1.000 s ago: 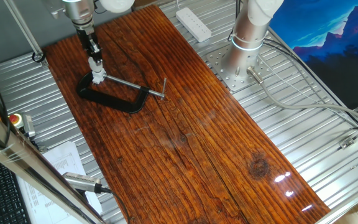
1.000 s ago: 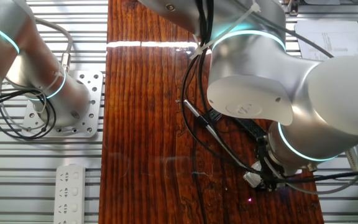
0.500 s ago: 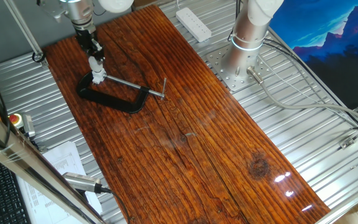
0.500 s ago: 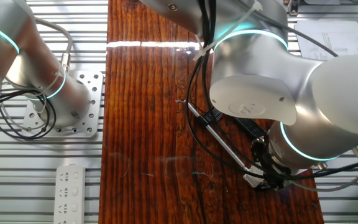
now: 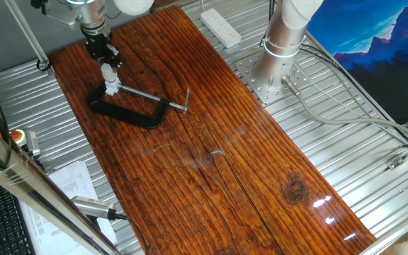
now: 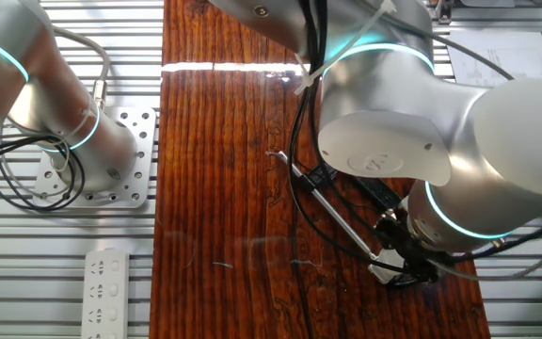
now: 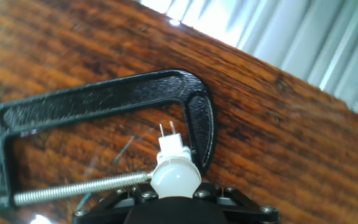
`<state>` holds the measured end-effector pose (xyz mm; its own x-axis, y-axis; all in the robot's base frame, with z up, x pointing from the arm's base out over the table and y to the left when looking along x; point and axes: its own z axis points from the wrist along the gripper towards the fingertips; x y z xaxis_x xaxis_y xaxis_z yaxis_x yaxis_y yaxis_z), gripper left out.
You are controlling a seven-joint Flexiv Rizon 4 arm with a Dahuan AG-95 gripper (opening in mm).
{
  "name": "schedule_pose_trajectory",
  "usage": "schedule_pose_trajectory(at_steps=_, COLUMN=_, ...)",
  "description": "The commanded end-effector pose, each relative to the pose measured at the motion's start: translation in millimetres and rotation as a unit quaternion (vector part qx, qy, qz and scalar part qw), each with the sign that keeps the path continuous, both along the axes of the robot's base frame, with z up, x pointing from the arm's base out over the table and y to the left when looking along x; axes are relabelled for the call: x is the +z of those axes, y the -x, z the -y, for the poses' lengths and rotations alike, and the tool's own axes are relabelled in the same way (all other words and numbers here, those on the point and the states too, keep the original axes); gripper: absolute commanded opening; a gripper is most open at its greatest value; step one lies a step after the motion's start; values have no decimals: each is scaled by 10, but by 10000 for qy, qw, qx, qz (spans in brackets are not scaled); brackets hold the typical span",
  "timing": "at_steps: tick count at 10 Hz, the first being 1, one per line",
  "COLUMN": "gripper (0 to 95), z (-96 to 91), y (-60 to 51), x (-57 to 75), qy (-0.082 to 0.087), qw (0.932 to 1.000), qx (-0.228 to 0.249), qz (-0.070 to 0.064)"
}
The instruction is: Take out the light bulb by rotating it
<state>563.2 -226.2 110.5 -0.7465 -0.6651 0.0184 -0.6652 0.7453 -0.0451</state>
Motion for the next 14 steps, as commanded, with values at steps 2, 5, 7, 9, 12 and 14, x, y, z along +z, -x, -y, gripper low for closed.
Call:
schedule_pose_trajectory(at_steps=2, gripper=0, z=-3, y=3, x=-10, qy=65, qw=9969, qx=780, qz=-1)
schedule_pose_trajectory(at_steps=5, gripper=0, z=-2, y=3, x=-9, qy=81, qw=9929, qx=1187, qz=9)
schedule_pose_trajectory(at_steps=7, gripper=0, z=-3, y=3, x=-9, qy=97, qw=9903, qx=1389, qz=-2)
schedule_pose_trajectory(at_steps=9, gripper=0, z=-2, y=2, x=-4, qy=116, qw=9853, qx=1704, qz=-22)
schedule_pose_trajectory(at_steps=12, gripper=0, z=0, y=0, x=16, qy=114, qw=9786, qx=2055, qz=-17)
schedule_pose_trajectory(at_steps=14, gripper=0, z=0, y=0, x=15, qy=141, qw=9684, qx=2489, qz=-2)
